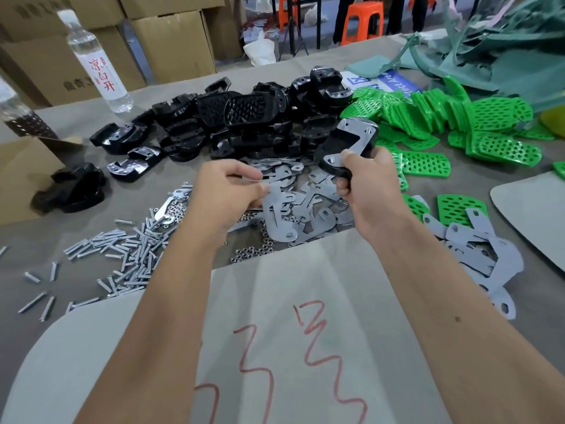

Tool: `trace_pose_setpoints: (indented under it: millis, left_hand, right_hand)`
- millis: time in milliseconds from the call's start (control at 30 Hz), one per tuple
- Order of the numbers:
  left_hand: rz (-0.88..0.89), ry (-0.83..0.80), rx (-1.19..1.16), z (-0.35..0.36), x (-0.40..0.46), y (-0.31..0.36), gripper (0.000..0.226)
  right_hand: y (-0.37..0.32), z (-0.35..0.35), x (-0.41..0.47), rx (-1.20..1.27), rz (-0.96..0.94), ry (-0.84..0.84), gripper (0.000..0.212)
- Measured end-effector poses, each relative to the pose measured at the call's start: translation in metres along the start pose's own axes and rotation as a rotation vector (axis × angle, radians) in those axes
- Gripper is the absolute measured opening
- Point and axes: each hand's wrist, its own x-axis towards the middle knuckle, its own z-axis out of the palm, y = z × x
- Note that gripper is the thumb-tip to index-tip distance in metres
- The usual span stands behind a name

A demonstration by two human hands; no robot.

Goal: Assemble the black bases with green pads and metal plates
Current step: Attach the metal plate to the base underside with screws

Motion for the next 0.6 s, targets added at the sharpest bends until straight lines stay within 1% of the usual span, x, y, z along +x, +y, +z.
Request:
trace_pose_setpoints:
  millis: [133,200,267,333,367,400,433,500,533,600]
  left_hand:
    - [-0.003,0.019,-0.083,-0.005,-0.01,-0.015,0.015]
    - [-0.005,-0.054,-0.129,-0.006,-0.019,-0.016,0.021]
    - [0.049,-0.159,-0.091,-0.006,-0.029,-0.018,0.027]
    - [0.134,-0.228,0.003,-0.006,-0.037,-0.021,0.024]
    - [0.155,-0.23,0.014,-0.007,-0.039,-0.022,0.019]
    - [0.16,-0.198,0.001,-0.011,-0.039,-0.023,0.014]
    - [0.155,-0.13,-0.03,-0.015,-0.037,-0.026,0.012]
    - [0.118,0.048,-0.137,-0.026,-0.033,-0.03,0.017]
    - [0.098,0.113,-0.209,-0.03,-0.031,-0.032,0.02]
    - [0.085,0.167,-0.341,-0.034,-0.029,-0.034,0.02]
  right_hand:
    - [0.0,0.003,-0.007,-0.088,-0.03,-0.089,0.009]
    - [0.001,0.006,-0.01,-0.119,-0.039,-0.135,0.009]
    - [0.002,0.008,-0.012,-0.156,-0.054,-0.163,0.007]
    - [0.004,0.01,-0.013,-0.203,-0.057,-0.184,0.01]
    - [0.004,0.01,-0.013,-0.227,-0.053,-0.197,0.013]
    - [0.005,0.011,-0.014,-0.244,-0.046,-0.213,0.015]
    - [0.005,0.011,-0.014,-0.246,-0.035,-0.238,0.016]
    - [0.006,0.01,-0.016,-0.202,-0.002,-0.305,0.015]
    - [0.006,0.01,-0.017,-0.188,0.011,-0.338,0.013]
    - [0.007,0.01,-0.018,-0.222,0.028,-0.399,0.01]
